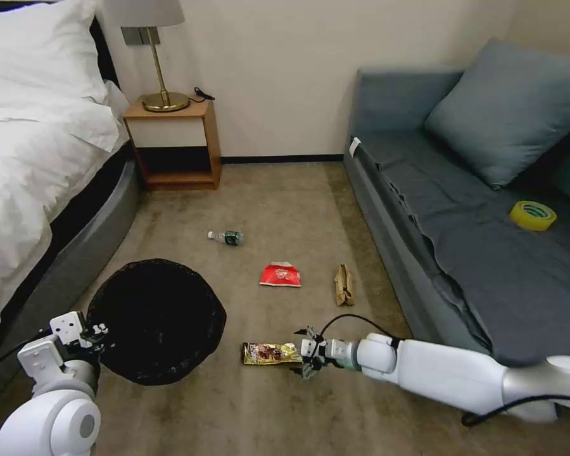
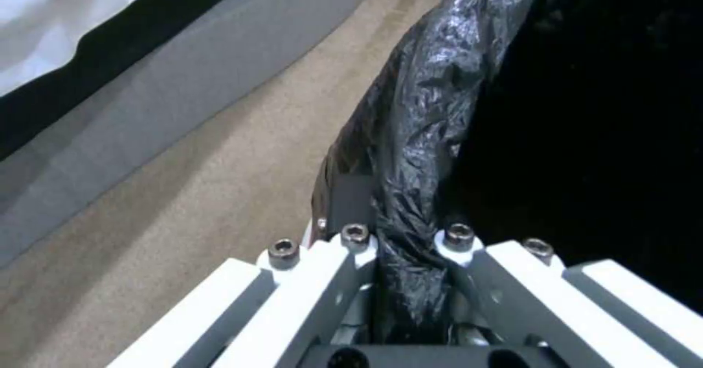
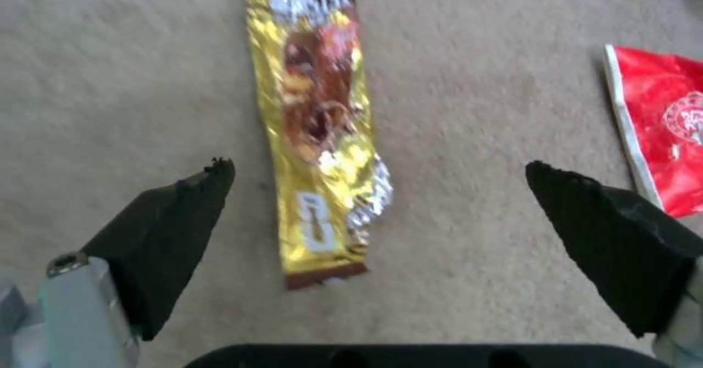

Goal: Pick up the trash bin, then pick up the garbage on the floor and place it into the trash bin.

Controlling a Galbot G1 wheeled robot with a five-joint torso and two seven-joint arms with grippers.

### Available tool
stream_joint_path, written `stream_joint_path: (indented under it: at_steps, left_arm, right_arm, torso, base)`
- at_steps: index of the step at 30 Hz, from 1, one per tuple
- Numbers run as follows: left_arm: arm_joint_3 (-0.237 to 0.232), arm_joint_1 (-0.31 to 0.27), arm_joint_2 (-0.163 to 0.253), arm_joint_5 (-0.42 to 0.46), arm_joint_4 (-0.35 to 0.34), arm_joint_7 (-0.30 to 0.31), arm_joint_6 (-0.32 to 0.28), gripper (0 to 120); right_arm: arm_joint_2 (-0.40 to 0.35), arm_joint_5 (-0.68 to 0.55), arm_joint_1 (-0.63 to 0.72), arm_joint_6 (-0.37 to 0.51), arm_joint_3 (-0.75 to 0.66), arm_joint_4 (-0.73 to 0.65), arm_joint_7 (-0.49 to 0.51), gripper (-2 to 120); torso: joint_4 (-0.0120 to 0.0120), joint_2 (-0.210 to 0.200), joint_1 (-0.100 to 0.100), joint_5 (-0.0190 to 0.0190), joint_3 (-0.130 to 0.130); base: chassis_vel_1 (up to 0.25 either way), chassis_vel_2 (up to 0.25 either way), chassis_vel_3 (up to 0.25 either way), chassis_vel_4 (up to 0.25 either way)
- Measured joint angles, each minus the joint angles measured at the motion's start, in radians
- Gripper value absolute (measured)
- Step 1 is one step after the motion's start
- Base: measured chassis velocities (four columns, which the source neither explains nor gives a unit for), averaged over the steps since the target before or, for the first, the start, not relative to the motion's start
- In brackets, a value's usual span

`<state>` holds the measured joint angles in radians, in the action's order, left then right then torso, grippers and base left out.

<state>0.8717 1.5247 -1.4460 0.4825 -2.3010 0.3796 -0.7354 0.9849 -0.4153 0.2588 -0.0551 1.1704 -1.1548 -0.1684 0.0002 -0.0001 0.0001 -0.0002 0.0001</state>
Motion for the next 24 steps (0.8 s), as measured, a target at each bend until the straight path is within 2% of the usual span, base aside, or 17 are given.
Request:
stream_joint_path:
  at_steps: [11, 24]
  left_arm:
    - [0.002, -0.003, -0.001, 0.011, -0.002, -0.003, 0.000, 3]
    - [0.000, -0.007, -0.010, 0.012, -0.002, -0.007, 0.001, 3]
  right_arm:
    - [0.038, -0.012, -0.015, -0.033, 0.082, 0.092, -0.009, 100]
    - [0.139, 0.000, -0.003, -0.063, 0.124, 0.193, -0.016, 100]
  torso:
    - [-0.0003, 0.000, 0.000, 0.0002, 0.000]
    - [-0.0002, 0.000, 0.000, 0.0002, 0.000]
  base:
    - [0.000, 0.000, 0.000, 0.000]
    - [0.000, 0.000, 0.000, 0.000]
